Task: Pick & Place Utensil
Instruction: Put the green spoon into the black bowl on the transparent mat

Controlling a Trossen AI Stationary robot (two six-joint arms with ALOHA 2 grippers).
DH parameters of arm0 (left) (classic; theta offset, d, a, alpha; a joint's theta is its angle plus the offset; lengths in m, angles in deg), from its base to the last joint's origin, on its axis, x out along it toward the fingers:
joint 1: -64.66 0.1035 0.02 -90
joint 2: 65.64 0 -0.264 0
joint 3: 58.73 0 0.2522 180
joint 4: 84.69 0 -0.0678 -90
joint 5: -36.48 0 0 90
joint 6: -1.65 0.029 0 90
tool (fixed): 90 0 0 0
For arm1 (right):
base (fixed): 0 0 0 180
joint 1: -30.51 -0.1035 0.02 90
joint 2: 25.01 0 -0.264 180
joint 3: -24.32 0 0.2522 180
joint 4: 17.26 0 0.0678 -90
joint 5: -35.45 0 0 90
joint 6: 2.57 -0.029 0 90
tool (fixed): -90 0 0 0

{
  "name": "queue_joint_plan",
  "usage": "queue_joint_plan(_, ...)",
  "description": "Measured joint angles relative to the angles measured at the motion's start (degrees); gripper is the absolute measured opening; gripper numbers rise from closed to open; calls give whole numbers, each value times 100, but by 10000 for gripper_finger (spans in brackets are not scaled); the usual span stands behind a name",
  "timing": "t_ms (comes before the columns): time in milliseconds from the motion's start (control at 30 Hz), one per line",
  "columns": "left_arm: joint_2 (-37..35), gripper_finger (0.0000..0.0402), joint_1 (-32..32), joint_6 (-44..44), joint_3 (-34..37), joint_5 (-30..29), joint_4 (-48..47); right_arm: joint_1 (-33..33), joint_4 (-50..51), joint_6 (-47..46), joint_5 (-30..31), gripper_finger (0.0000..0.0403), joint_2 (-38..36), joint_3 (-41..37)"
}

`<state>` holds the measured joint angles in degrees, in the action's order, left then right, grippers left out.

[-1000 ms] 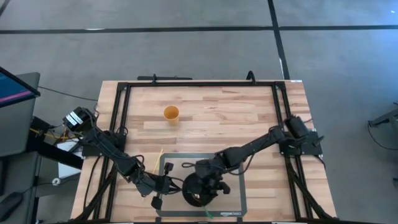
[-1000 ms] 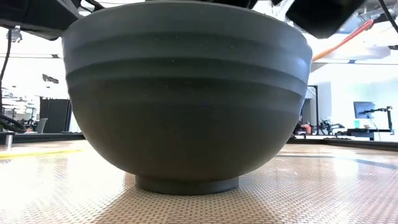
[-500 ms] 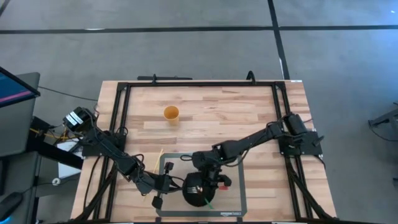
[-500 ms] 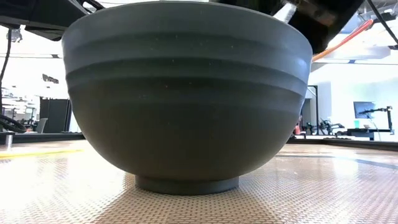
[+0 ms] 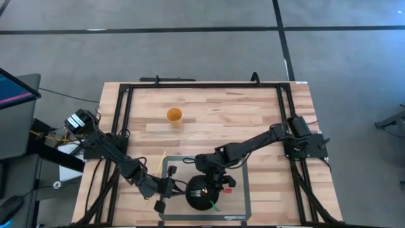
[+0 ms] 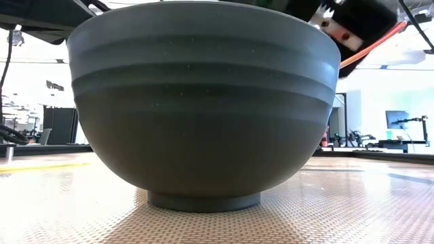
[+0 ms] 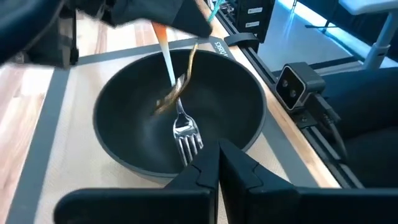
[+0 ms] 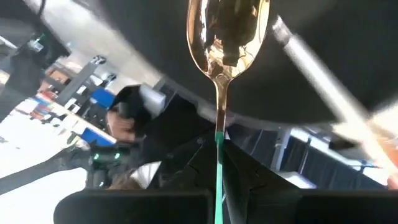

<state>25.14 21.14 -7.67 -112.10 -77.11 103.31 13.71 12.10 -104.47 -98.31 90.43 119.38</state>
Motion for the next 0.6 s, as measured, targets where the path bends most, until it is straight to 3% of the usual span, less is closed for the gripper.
queue_joint_plan(333,560,4,46,175,0,-38,528,99,-214,565,-142,3,366,-3)
queue_joint_plan(600,576,4,63,197,-2,-35,555,203,-257,746,-244,5,423,-1)
